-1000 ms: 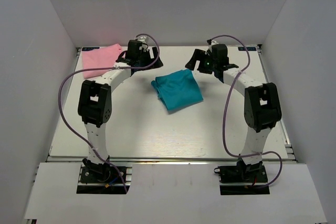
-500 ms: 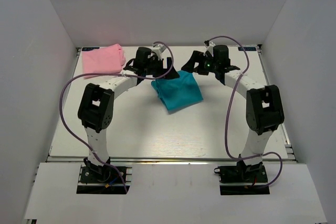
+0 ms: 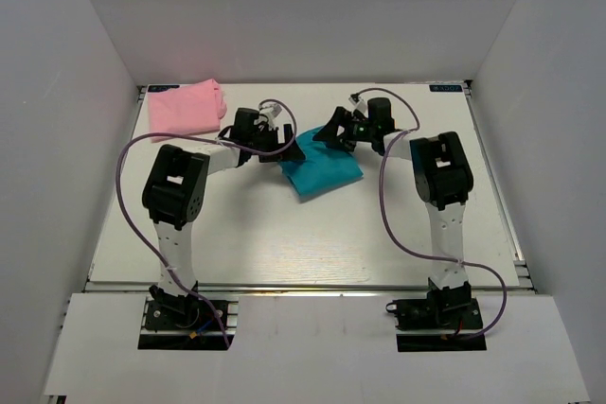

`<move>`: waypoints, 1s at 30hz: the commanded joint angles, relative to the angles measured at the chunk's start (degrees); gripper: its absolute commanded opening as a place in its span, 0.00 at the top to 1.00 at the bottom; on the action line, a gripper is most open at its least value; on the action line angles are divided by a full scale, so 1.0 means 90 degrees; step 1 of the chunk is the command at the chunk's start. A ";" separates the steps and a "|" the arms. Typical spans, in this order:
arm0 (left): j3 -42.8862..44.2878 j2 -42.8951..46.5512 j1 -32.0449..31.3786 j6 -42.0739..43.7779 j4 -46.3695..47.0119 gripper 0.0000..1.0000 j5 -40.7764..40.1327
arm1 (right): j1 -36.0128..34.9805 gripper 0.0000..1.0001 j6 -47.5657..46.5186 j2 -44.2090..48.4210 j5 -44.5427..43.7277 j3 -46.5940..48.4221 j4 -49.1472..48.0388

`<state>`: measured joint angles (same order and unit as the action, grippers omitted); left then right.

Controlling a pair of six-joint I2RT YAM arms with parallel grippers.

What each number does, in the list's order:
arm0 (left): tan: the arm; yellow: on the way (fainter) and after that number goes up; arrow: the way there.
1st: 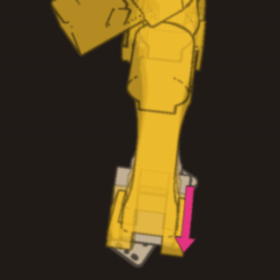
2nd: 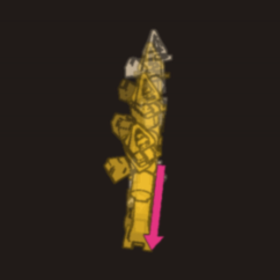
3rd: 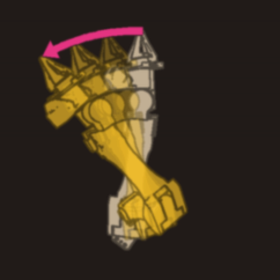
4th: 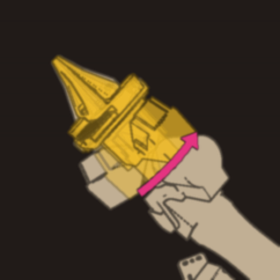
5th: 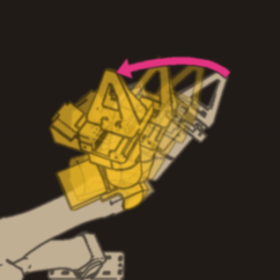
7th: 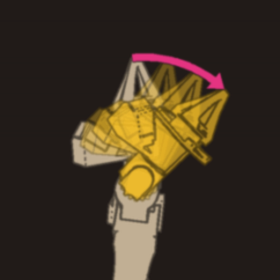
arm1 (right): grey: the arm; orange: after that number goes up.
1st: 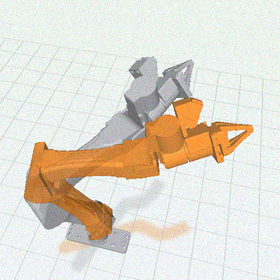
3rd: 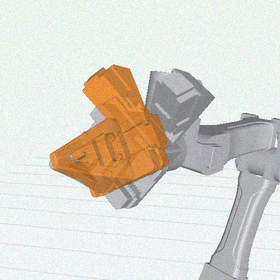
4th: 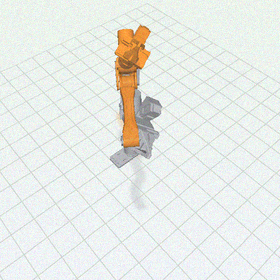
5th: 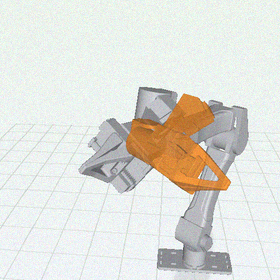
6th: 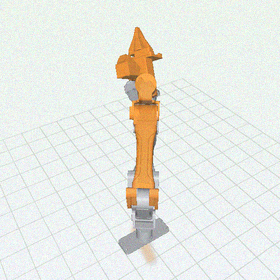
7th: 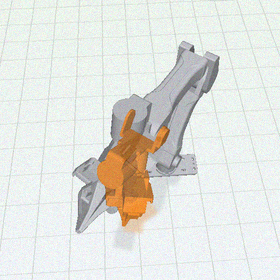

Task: Fold and stack the t-shirts
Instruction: Fold the long partially folded tshirt into a neat square

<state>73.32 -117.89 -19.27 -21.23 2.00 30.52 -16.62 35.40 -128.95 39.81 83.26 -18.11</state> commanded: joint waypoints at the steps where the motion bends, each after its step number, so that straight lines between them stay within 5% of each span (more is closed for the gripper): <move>1: -0.0284 -0.0085 0.0158 -0.0004 0.0129 0.00 -0.0100 | 0.0040 0.10 0.0432 -0.0485 -0.0068 0.0455 -0.0459; 9: 0.0221 -0.0085 0.0276 0.0474 -0.0358 0.00 -0.0618 | 0.0040 0.10 0.0569 -0.0166 -0.0867 -0.0168 -0.0683; 16: 0.1480 -0.0232 0.0276 0.0894 -0.1169 0.00 -0.0707 | -0.0009 0.10 -0.0123 0.1822 -0.1503 -0.1661 -0.0361; 21: 0.1210 0.0440 0.0276 0.0816 -0.1043 0.00 -0.0442 | -0.0008 0.10 -0.0524 0.2752 -0.1688 -0.1751 0.0253; 30: 0.0352 0.1154 0.0051 0.0466 -0.1854 0.00 -0.1244 | -0.0019 0.10 -0.0974 0.3846 -0.2304 -0.2102 0.0996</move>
<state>80.38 -112.57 -17.82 -15.44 -11.94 20.88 -16.62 29.19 -97.93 22.44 66.48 -12.53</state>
